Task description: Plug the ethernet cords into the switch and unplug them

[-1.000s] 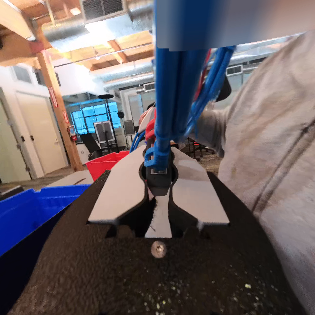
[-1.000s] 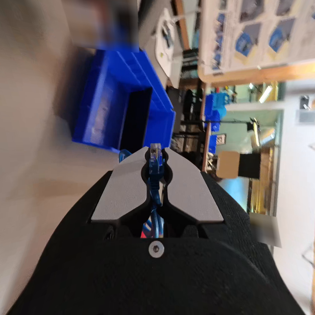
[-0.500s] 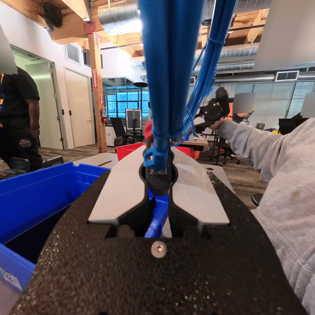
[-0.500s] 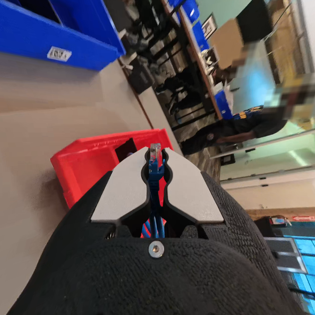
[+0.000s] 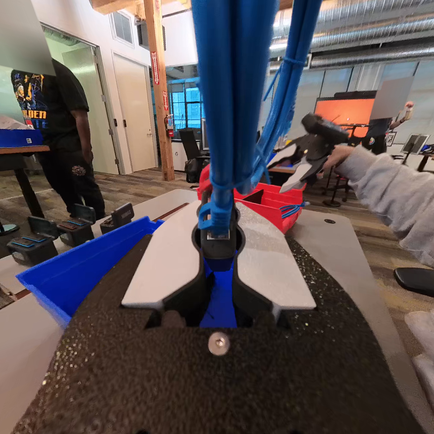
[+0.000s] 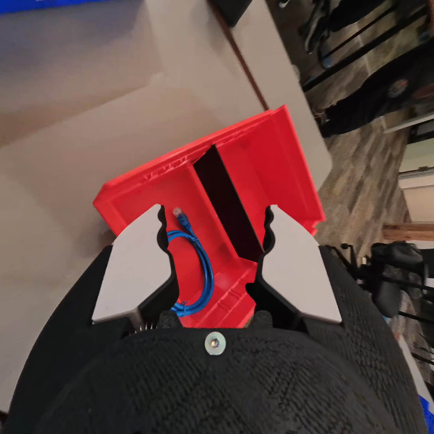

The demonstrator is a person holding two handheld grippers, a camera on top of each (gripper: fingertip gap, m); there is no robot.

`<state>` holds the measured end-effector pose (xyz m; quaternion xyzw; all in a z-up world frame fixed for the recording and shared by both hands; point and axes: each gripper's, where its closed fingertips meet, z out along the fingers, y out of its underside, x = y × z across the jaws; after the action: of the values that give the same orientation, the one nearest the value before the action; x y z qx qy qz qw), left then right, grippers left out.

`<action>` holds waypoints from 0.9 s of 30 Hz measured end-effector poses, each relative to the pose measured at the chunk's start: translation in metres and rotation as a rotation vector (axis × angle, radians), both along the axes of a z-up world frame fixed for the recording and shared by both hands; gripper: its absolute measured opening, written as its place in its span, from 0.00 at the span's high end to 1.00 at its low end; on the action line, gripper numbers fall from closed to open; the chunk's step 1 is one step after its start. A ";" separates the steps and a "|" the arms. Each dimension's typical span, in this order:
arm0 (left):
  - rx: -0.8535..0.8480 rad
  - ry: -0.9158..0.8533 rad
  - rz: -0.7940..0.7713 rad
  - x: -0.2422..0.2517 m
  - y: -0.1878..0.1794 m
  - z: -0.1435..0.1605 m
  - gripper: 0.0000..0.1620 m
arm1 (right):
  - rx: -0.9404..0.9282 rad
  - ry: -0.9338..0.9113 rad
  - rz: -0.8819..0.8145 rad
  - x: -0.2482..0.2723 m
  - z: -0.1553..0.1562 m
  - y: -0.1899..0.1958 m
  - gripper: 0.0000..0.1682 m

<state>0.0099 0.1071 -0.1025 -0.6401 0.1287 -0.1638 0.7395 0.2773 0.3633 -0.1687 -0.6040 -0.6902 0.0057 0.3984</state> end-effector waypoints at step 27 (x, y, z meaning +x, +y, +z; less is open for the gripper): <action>-0.197 1.203 0.625 -0.079 0.066 0.008 0.86 | 0.723 0.672 0.572 -0.219 0.151 -0.246 0.69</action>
<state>-0.0695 0.1728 -0.0946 -0.6911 0.3107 0.4306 0.4903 0.0581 0.1170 -0.0172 -0.1834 -0.6198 0.0685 0.7599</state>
